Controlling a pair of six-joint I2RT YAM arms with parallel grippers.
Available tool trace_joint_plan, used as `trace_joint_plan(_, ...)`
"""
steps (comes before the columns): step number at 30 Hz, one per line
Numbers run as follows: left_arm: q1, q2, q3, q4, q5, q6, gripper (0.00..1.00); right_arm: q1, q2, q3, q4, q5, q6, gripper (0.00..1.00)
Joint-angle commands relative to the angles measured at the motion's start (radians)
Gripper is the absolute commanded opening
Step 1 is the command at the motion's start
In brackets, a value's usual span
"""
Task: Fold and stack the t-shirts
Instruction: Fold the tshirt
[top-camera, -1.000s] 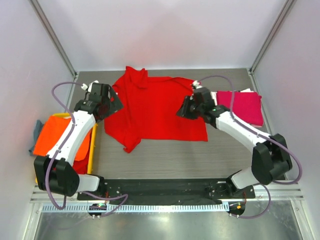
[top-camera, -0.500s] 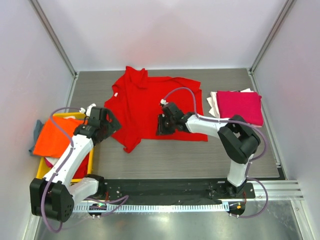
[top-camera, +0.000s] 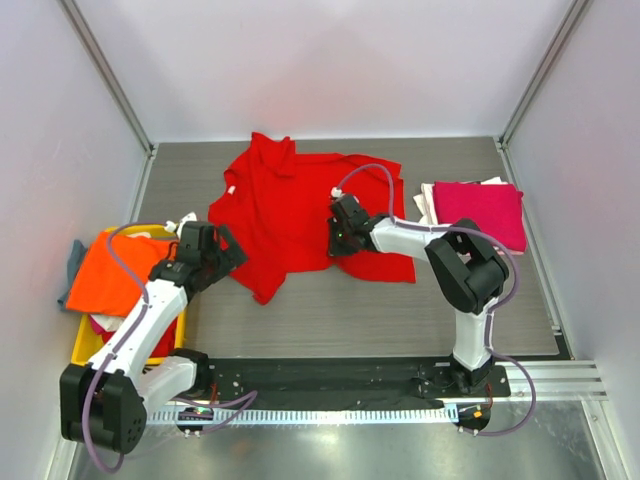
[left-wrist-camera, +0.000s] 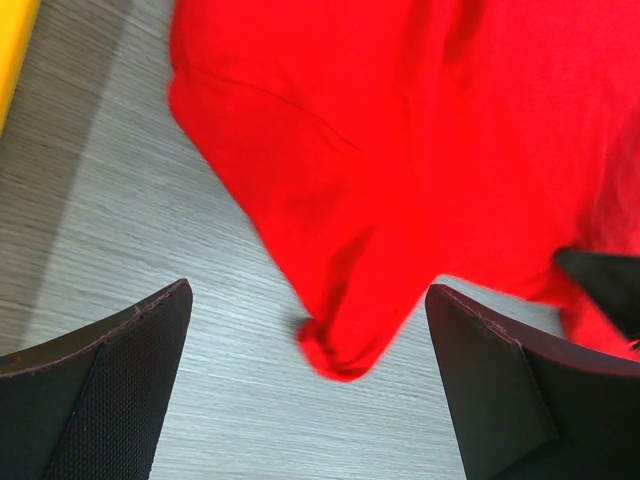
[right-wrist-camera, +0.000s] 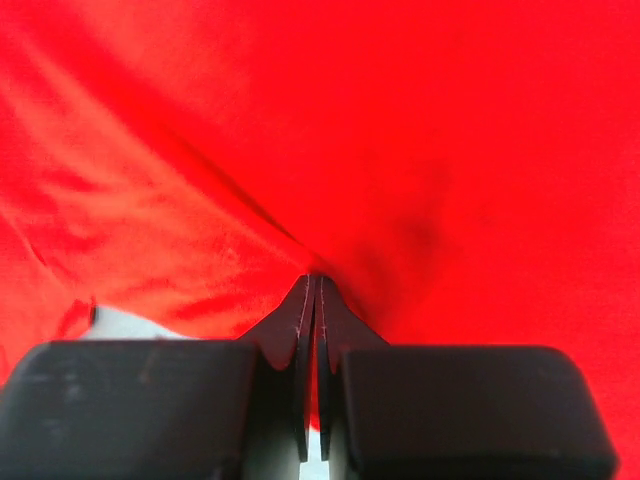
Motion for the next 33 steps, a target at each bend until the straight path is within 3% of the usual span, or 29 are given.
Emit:
trace_joint_plan(1,0.001,-0.007,-0.017,0.057,0.003,0.024,1.0,-0.074,-0.001,-0.016,-0.053,0.136,-0.017,0.06)
trace_joint_plan(6,0.001,0.059,-0.049,0.11,0.026,0.017,0.98,-0.139,-0.003,-0.08,0.003,0.12,-0.028,0.03)
trace_joint_plan(11,0.003,0.142,-0.086,0.235,0.041,0.033,0.66,-0.14,-0.029,-0.159,0.134,0.039,-0.017,0.06)
trace_joint_plan(22,0.003,0.335,-0.071,0.359,0.057,0.014,0.58,-0.139,-0.081,-0.232,0.26,-0.032,-0.012,0.06)
trace_joint_plan(25,0.001,0.369,-0.065,0.373,0.057,0.014,0.49,-0.139,-0.093,-0.248,0.287,-0.061,-0.012,0.06)
trace_joint_plan(28,0.001,0.378,-0.05,0.374,0.051,0.033,0.32,-0.139,-0.09,-0.252,0.307,-0.101,-0.017,0.07)
trace_joint_plan(30,0.001,0.354,-0.039,0.359,0.026,0.045,0.11,-0.139,-0.081,-0.246,0.312,-0.124,-0.017,0.08)
trace_joint_plan(32,0.001,0.331,-0.017,0.319,0.014,0.044,0.0,-0.136,-0.067,-0.242,0.314,-0.156,-0.015,0.08)
trace_joint_plan(33,0.001,0.322,-0.01,0.31,0.017,0.044,0.0,-0.134,-0.064,-0.24,0.32,-0.164,-0.015,0.08)
